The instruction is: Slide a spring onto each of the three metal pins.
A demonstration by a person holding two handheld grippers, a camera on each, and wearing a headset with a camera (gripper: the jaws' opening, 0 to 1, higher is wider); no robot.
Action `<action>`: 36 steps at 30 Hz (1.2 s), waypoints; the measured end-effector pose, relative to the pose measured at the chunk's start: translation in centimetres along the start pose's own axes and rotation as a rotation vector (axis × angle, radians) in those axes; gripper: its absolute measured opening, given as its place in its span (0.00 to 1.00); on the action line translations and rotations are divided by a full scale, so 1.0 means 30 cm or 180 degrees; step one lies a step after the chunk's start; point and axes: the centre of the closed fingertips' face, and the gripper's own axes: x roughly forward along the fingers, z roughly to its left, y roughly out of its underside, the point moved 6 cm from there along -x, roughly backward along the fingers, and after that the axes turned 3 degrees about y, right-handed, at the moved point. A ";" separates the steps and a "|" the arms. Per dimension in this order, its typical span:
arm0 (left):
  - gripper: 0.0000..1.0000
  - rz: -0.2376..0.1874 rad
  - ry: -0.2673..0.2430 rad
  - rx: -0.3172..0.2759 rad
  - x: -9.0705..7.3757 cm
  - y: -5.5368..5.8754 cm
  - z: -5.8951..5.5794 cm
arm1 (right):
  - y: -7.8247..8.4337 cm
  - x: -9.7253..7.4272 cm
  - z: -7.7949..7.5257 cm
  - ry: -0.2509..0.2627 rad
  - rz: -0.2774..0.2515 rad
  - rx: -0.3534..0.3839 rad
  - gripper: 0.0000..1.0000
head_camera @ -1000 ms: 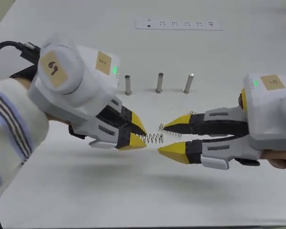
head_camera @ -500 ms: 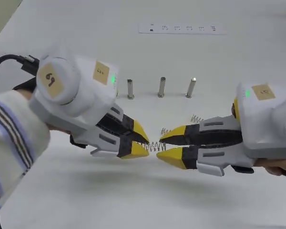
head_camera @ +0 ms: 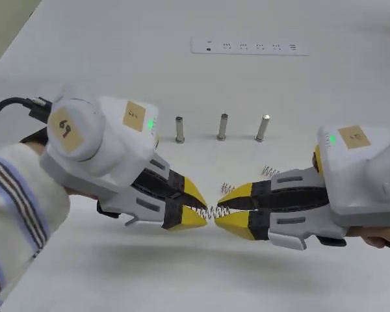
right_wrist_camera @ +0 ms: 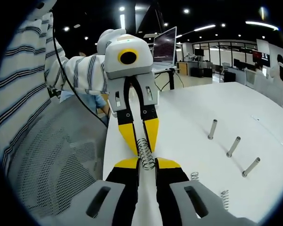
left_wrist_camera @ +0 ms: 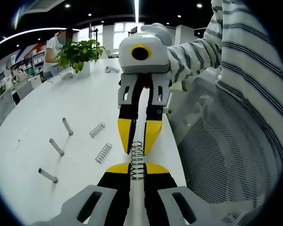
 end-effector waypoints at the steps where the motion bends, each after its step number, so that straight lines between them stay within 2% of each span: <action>1: 0.02 -0.0005 0.0000 -0.0012 0.001 0.001 -0.001 | 0.001 0.000 0.000 -0.0004 0.0010 -0.0012 0.10; 10: 0.02 -0.0047 -0.0010 -0.0051 0.005 0.004 -0.002 | 0.001 0.000 -0.004 -0.0055 0.0067 -0.0046 0.09; 24: 0.02 -0.0094 -0.0084 -0.0020 0.018 -0.001 0.008 | -0.005 -0.013 -0.014 -0.0056 0.0154 -0.0235 0.08; 28: 0.02 -0.0177 -0.0145 -0.0020 0.023 -0.003 0.012 | -0.007 -0.019 -0.021 -0.0022 0.0208 -0.0193 0.08; 36: 0.02 -0.0232 -0.0209 0.0002 0.034 -0.008 0.014 | -0.024 -0.031 -0.024 -0.0012 0.0340 -0.0369 0.08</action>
